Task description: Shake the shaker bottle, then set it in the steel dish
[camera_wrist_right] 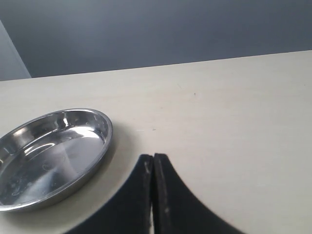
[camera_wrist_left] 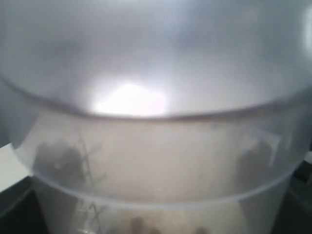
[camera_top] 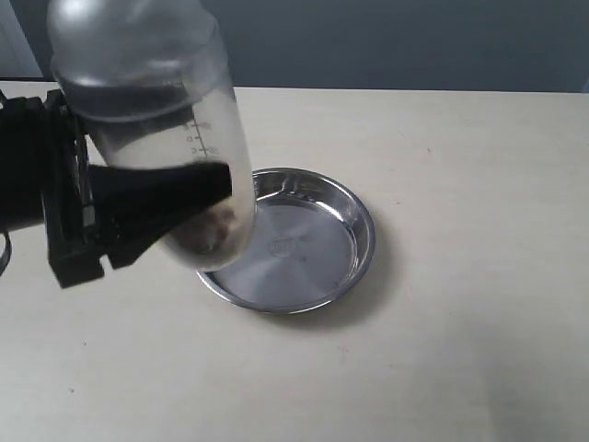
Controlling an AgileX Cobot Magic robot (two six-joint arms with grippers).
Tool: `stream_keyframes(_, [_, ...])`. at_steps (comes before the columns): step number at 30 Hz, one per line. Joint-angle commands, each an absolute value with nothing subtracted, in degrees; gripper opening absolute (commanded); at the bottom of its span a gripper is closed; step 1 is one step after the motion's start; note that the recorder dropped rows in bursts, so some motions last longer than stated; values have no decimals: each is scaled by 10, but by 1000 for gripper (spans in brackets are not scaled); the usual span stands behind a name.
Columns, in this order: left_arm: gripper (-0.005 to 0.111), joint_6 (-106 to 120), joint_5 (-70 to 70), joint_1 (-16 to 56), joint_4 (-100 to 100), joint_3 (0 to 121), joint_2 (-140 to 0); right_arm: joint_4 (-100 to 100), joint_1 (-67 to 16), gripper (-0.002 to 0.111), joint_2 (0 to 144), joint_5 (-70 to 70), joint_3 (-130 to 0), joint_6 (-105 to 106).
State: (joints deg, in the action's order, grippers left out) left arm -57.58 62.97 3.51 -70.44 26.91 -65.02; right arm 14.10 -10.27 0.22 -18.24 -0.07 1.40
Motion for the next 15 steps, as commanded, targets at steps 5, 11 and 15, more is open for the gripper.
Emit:
stream_keyframes(5, [0, -593, 385, 36, -465, 275, -647, 141, -103, -1, 0, -177, 0, 15])
stream_keyframes(11, [0, -569, 700, 36, -695, 275, -647, 141, -103, -1, 0, -177, 0, 15])
stream_keyframes(15, [0, -560, 516, 36, -639, 275, -647, 141, -103, -1, 0, -177, 0, 15])
